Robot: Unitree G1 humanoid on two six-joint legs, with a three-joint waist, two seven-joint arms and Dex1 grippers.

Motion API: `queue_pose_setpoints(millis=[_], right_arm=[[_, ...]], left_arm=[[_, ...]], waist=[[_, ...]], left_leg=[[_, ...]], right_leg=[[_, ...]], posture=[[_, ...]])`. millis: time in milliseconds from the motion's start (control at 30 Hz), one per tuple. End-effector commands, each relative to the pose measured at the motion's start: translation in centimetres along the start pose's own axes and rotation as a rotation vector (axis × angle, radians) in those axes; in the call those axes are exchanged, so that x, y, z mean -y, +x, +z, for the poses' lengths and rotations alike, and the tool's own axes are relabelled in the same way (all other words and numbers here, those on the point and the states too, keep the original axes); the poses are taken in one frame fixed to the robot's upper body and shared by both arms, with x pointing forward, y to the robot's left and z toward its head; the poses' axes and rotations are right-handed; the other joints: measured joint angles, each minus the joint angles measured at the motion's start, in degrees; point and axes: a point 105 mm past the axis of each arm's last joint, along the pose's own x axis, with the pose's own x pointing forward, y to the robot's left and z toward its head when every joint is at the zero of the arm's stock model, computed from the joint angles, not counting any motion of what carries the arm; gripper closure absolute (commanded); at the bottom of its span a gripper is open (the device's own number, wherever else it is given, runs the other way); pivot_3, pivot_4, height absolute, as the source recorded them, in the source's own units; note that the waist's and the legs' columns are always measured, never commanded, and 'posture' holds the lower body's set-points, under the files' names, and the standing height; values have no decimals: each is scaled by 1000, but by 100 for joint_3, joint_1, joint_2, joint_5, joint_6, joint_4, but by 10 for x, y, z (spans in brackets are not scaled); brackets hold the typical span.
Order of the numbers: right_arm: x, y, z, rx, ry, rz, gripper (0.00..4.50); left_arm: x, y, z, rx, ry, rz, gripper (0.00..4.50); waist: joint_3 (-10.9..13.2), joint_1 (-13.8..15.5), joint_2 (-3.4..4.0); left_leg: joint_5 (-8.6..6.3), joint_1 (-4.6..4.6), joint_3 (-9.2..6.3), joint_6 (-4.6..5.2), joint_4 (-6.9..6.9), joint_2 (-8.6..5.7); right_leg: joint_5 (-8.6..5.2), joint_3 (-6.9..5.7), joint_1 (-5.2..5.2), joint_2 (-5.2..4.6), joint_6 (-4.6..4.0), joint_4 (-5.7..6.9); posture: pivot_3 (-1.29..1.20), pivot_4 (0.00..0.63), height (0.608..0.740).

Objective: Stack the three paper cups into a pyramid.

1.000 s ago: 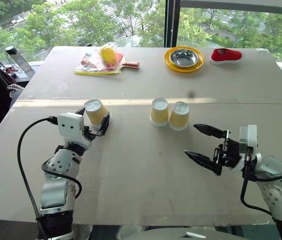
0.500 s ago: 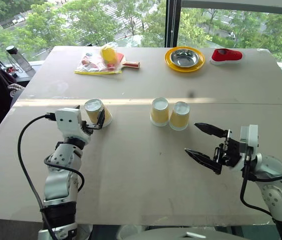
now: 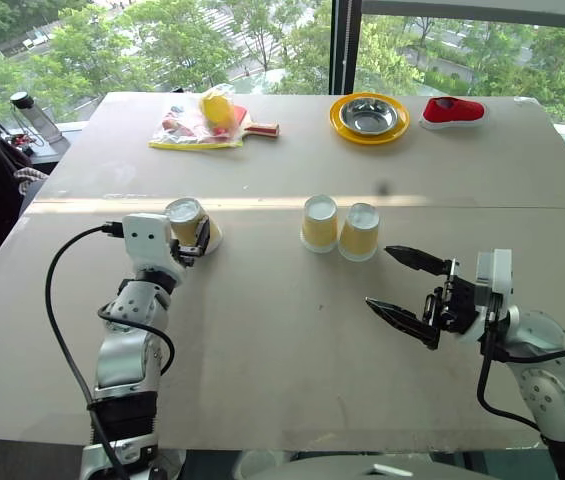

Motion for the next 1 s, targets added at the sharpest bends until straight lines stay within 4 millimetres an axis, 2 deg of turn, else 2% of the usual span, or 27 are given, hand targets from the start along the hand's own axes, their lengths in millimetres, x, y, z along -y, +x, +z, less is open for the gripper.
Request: queue_pose_setpoints(millis=[33, 200, 333, 467, 633, 733, 833, 1000], right_arm=[[-2, 2, 8, 28, -35, 3, 0], [-3, 2, 7, 31, -37, -3, 0], [4, -7, 10, 41, -52, -68, 0], [12, -22, 18, 52, -84, -159, 0], [18, -36, 26, 64, -119, -255, 0], [20, -52, 31, 53, -167, -350, 0], [17, -59, 34, 48, -184, -399, 0], [7, -64, 36, 46, -189, -429, 0]], left_arm=[[-9, 1, 9, 41, 38, 20, 1661], [-5, 5, 19, 66, 36, 4, 1661], [16, 24, 57, 159, 47, -141, 1661], [53, 48, 99, 249, 61, -364, 1661], [94, 58, 125, 299, 55, -609, 1661], [137, 65, 144, 334, 29, -825, 1661], [160, 63, 144, 335, 12, -964, 1661], [168, 63, 135, 303, 34, -1042, 1661]], waist=[[0, -3, 0], [0, -1, 0], [2, 21, -7], [2, 42, -12], [2, -65, -11], [4, -52, -16], [4, -16, -15], [3, -133, -14]], left_leg=[[0, 0, 0, 0, 0, 0], [0, 0, 0, 0, 0, 0], [0, -8, -9, 0, 3, 0], [1, -20, -19, -1, 25, -6], [0, -17, -15, -1, 22, -13], [1, -23, -21, -1, 19, -13], [1, -37, -30, -1, 38, -16], [1, -32, -30, -1, 37, -20]], right_leg=[[0, 0, 0, 0, 0, 0], [0, 0, 0, 0, 0, 1], [0, -2, -1, -1, 0, 1], [1, -10, 1, -5, 0, 4], [1, -4, -2, -2, 1, 4], [1, -10, -9, -2, 1, 9], [1, -21, -12, -2, 1, 9], [1, -4, -14, 1, 2, 12]], posture=[[0, 150, 740], [0, 150, 740], [0, 150, 740], [0, 150, 740], [0, 150, 740], [0, 150, 740], [0, 150, 740], [0, 150, 740]])
